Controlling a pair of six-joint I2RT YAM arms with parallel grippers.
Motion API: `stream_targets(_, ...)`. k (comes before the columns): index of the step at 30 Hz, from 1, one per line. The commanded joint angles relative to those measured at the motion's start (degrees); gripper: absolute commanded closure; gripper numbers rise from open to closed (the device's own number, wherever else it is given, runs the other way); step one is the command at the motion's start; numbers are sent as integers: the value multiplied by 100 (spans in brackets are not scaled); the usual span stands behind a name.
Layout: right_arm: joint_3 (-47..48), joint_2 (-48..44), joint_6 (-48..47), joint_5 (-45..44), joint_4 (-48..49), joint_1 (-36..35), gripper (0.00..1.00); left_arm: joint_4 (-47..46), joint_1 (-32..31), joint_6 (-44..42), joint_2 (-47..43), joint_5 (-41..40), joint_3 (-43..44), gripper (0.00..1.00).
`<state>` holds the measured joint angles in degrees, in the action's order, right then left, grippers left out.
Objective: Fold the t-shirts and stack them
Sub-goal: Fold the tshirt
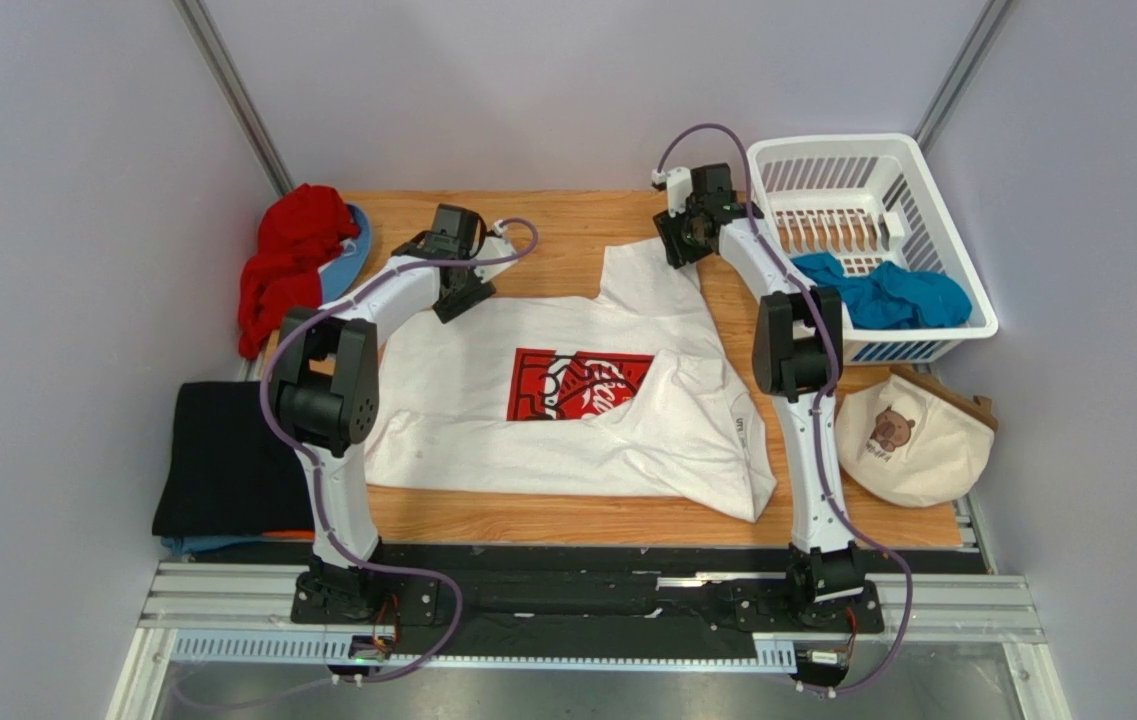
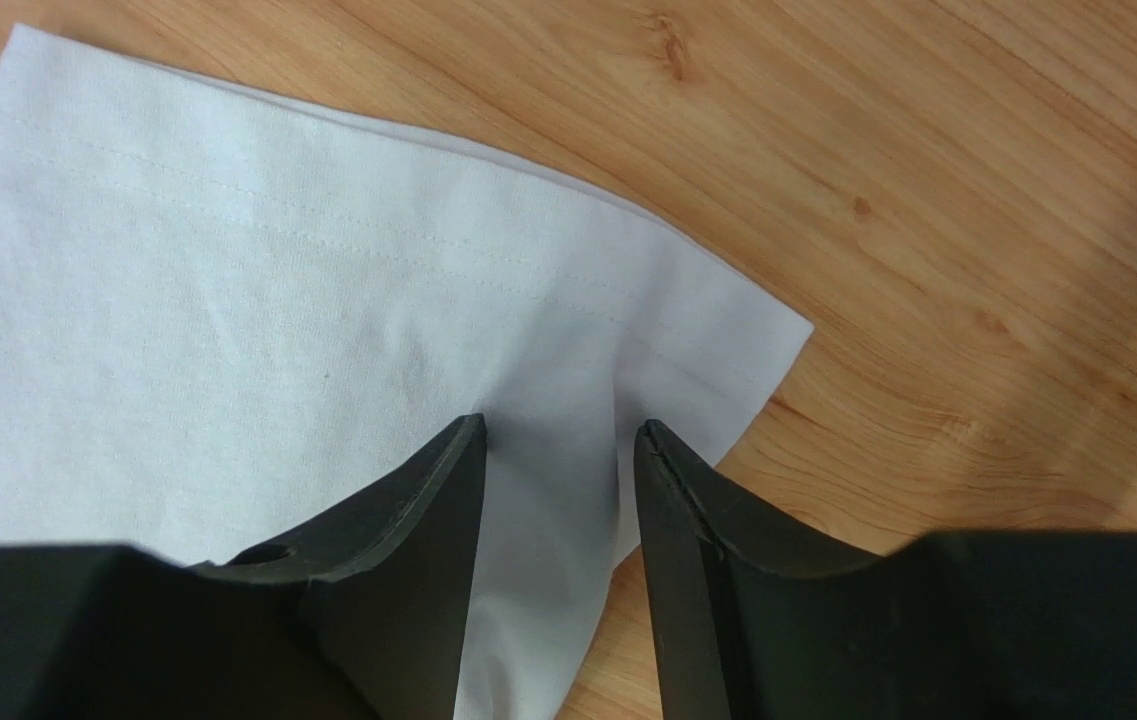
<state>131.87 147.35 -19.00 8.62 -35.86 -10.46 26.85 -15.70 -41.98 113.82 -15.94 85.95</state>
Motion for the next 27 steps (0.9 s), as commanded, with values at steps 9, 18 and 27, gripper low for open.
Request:
stream_targets(9,84,119,-411,-45,-141,-18,84,-250,15,-188,-35,-128,-114,26)
stream_targets(18,-196,-83,-455,-168,-106,-18,100,231,541,-206,570,363,1044,27)
stream_targets(27,-786,-488,-639,-247,-53,-18,100,2421,964,-662,1318,2287,2462,29)
